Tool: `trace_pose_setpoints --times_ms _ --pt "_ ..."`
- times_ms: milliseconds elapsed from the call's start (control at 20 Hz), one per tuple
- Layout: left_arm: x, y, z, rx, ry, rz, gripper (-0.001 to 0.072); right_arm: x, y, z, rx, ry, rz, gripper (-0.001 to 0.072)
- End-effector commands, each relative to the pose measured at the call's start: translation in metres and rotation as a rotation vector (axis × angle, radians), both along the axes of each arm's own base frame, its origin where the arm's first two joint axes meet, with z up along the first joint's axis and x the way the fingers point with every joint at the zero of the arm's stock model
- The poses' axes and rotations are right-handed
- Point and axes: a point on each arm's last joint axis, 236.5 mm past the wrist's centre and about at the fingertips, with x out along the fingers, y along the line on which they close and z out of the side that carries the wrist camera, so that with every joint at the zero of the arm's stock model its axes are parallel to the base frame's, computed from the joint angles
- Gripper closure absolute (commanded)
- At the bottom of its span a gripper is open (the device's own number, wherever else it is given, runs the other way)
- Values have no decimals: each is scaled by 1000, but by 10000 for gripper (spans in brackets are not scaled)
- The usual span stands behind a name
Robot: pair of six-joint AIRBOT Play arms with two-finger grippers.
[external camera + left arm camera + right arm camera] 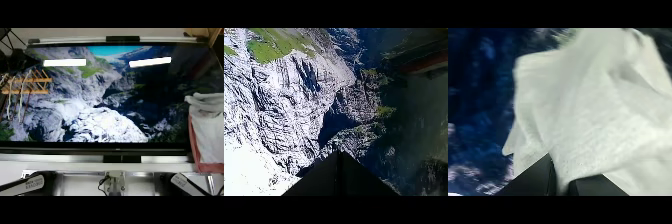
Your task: Fold the shirts.
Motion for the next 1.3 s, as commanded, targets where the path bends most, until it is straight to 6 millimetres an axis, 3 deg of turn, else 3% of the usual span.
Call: trace_pose_setpoints --times_ms 0,200,350,400,450,500,600,700,750,850,900,950,1000,1050,1100,1150,1200,1250 --pt "0 -1 1 9 -10 -10 664 -72 -25 -19 3 223 -144 634" --pt "0 -1 1 12 -12 -13 665 -130 -34 -50 68 386 -308 634" --pt "0 -1 1 17 -15 -16 665 -157 -15 -108 163 480 -334 632" --pt "0 -1 1 17 -15 -16 665 -169 -11 -130 175 525 -362 521" --pt "0 -1 1 16 -15 -16 664 -176 -5 -149 188 548 -377 164" --pt "0 -1 0 16 -15 -16 664 -178 4 -165 212 555 -368 43" --pt "-1 -2 -1 17 -11 -21 665 -171 12 -177 251 533 -353 44" --pt "-4 -16 -3 65 -33 -90 665 -147 -5 -159 194 421 -354 47" --pt "-5 -24 -7 99 -33 -113 666 -119 -21 -135 130 297 -347 47" --pt "-6 -28 -23 255 -3 -132 668 -41 -42 -57 -36 -22 -266 48" --pt "-3 -22 -33 382 32 -104 668 2 -35 -12 -129 -171 -188 48" --pt "-1 -13 -42 533 62 -85 669 41 -15 23 -208 -277 -93 49" --pt "-2 0 -50 726 108 -71 669 71 14 40 -262 -329 -1 49" --pt "-7 18 -57 934 185 -40 669 92 48 40 -294 -320 82 49" --pt "-13 25 -63 1060 251 -22 664 107 88 21 -300 -244 177 50" --pt "-17 10 -74 1080 278 -67 534 113 128 -10 -287 -125 267 50" --pt "-22 -14 -88 1034 299 -127 87 113 163 -42 -245 -13 345 49" --pt "-27 -34 -97 969 319 -161 -13 110 198 -71 -171 81 430 49"
